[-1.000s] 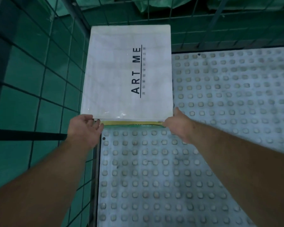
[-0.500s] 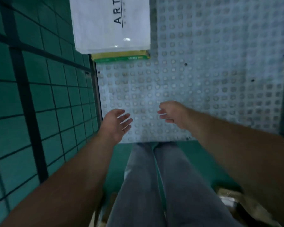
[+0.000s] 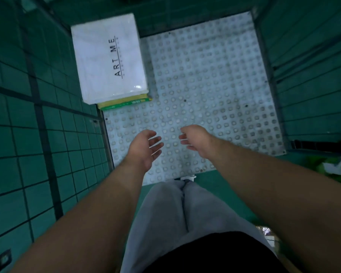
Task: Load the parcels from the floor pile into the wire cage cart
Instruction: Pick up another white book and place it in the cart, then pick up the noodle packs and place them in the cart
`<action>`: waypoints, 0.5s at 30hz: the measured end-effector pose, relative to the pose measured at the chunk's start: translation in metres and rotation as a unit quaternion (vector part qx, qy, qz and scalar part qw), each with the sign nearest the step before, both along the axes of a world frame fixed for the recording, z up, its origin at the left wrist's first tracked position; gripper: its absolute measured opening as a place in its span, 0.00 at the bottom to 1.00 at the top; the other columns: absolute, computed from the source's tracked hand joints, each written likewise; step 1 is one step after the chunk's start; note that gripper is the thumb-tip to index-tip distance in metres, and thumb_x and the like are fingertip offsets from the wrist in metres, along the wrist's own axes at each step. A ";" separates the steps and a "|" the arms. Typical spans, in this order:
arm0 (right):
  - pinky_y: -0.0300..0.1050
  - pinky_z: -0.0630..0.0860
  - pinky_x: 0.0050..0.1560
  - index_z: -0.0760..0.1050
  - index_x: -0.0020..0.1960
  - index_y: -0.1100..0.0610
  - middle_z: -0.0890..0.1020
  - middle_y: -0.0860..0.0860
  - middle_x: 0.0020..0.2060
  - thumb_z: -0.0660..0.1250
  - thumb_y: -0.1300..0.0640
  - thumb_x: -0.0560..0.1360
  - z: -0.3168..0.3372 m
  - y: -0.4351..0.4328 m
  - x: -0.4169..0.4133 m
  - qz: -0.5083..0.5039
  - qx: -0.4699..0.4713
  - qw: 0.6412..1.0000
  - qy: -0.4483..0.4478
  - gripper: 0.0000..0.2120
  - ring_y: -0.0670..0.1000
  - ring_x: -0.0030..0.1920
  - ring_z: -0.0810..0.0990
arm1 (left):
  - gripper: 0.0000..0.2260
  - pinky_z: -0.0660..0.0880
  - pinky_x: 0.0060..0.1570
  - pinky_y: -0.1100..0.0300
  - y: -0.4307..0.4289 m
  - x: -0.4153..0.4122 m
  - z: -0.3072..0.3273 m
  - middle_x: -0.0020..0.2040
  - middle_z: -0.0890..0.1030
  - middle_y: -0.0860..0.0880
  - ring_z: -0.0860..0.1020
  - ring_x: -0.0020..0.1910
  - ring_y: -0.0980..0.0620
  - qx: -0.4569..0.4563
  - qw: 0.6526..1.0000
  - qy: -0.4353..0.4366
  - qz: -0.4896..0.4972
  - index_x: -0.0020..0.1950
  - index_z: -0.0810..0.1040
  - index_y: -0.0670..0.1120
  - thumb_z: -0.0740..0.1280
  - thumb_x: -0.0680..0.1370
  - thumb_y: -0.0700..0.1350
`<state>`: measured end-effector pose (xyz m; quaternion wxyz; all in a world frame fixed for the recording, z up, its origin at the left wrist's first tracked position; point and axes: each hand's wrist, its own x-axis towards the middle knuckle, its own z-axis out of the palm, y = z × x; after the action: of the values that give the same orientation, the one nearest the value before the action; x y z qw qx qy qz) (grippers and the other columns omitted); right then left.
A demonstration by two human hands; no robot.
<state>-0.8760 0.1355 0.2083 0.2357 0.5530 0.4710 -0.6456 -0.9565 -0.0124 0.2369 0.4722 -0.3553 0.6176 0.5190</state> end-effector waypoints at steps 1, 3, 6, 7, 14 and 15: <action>0.42 0.74 0.45 0.75 0.64 0.57 0.81 0.51 0.50 0.59 0.54 0.84 0.007 0.002 0.000 -0.015 0.003 1.000 0.010 0.12 0.49 0.48 0.79 | 0.12 0.77 0.49 0.53 0.009 -0.001 0.008 0.55 0.84 0.46 0.83 0.51 0.46 0.012 1.000 0.009 -0.011 0.61 0.80 0.44 0.65 0.81 0.47; 0.44 0.74 0.49 0.74 0.65 0.56 0.81 0.51 0.50 0.59 0.54 0.84 0.022 0.007 0.002 -0.041 0.014 0.999 0.031 0.12 0.49 0.48 0.80 | 0.13 0.77 0.50 0.54 0.027 -0.004 0.023 0.55 0.84 0.46 0.82 0.51 0.47 0.030 0.999 0.028 -0.028 0.62 0.80 0.44 0.64 0.81 0.48; 0.43 0.73 0.47 0.74 0.65 0.56 0.81 0.51 0.50 0.59 0.54 0.84 0.041 0.012 0.019 -0.085 0.023 0.995 0.038 0.12 0.49 0.48 0.80 | 0.13 0.77 0.50 0.54 0.046 0.004 0.041 0.54 0.84 0.47 0.83 0.50 0.47 0.046 0.997 0.031 -0.058 0.60 0.80 0.45 0.64 0.80 0.49; 0.42 0.73 0.46 0.73 0.65 0.56 0.81 0.50 0.50 0.59 0.54 0.84 0.047 0.013 0.027 -0.101 0.026 0.994 0.037 0.13 0.49 0.48 0.80 | 0.12 0.76 0.49 0.54 0.050 0.009 0.046 0.54 0.84 0.47 0.83 0.50 0.47 0.052 0.996 0.026 -0.072 0.60 0.80 0.45 0.65 0.80 0.49; 0.44 0.75 0.50 0.73 0.65 0.56 0.83 0.53 0.57 0.60 0.54 0.84 0.081 -0.009 0.134 -0.260 0.059 0.963 0.036 0.12 0.51 0.53 0.81 | 0.10 0.75 0.45 0.54 0.050 0.079 0.056 0.51 0.83 0.46 0.82 0.47 0.47 0.071 0.964 0.002 -0.256 0.56 0.80 0.45 0.65 0.80 0.49; 0.44 0.76 0.50 0.74 0.64 0.56 0.83 0.53 0.56 0.60 0.53 0.83 0.084 -0.018 0.153 -0.285 0.059 0.956 0.037 0.12 0.51 0.53 0.81 | 0.10 0.75 0.45 0.54 0.048 0.091 0.055 0.51 0.83 0.47 0.81 0.47 0.47 0.069 0.956 0.001 -0.286 0.56 0.80 0.45 0.65 0.80 0.49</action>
<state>-0.7234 0.1175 0.2924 -0.0090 0.6527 0.3397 -0.6772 -0.8654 0.0353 0.2917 0.6238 -0.1303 0.6565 0.4035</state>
